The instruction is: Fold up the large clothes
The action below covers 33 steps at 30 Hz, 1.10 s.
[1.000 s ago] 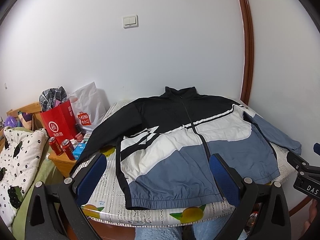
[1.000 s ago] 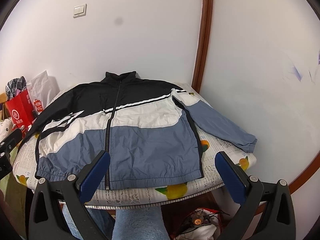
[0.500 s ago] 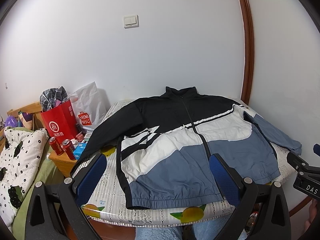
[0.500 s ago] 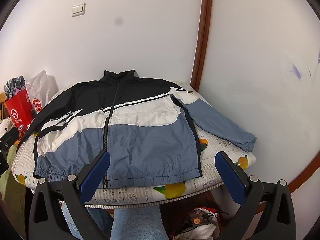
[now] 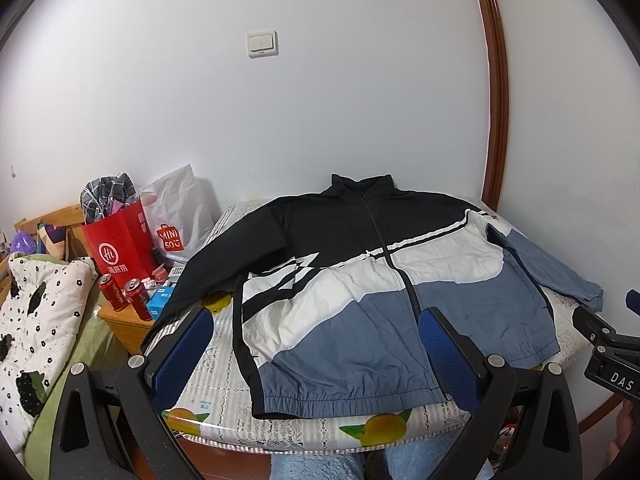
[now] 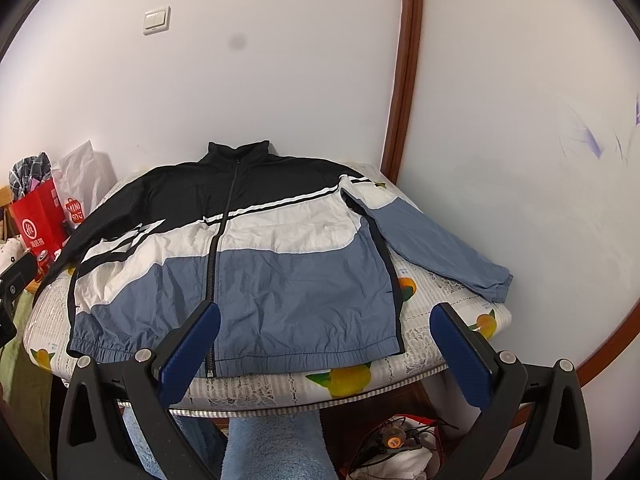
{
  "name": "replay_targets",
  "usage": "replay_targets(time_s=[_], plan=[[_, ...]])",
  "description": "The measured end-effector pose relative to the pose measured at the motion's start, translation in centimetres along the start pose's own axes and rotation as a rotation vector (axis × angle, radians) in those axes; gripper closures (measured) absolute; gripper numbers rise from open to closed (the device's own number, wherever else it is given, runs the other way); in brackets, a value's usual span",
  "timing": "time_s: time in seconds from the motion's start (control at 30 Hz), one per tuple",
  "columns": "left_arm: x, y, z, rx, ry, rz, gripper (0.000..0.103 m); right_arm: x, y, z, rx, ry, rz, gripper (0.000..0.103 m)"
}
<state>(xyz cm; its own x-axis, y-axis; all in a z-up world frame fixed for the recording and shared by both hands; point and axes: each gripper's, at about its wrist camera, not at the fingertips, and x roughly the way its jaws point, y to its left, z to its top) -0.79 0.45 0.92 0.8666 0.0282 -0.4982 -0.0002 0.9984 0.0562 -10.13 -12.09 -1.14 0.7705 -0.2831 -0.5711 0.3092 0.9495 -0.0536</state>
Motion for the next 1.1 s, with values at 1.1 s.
replay_targets(time_s=[1.1], plan=[[11.5, 5.1, 1.4, -0.068, 0.165, 0.019, 0.000, 10.3, 1.0, 4.1, 0.004, 0.108, 0.135, 0.000]])
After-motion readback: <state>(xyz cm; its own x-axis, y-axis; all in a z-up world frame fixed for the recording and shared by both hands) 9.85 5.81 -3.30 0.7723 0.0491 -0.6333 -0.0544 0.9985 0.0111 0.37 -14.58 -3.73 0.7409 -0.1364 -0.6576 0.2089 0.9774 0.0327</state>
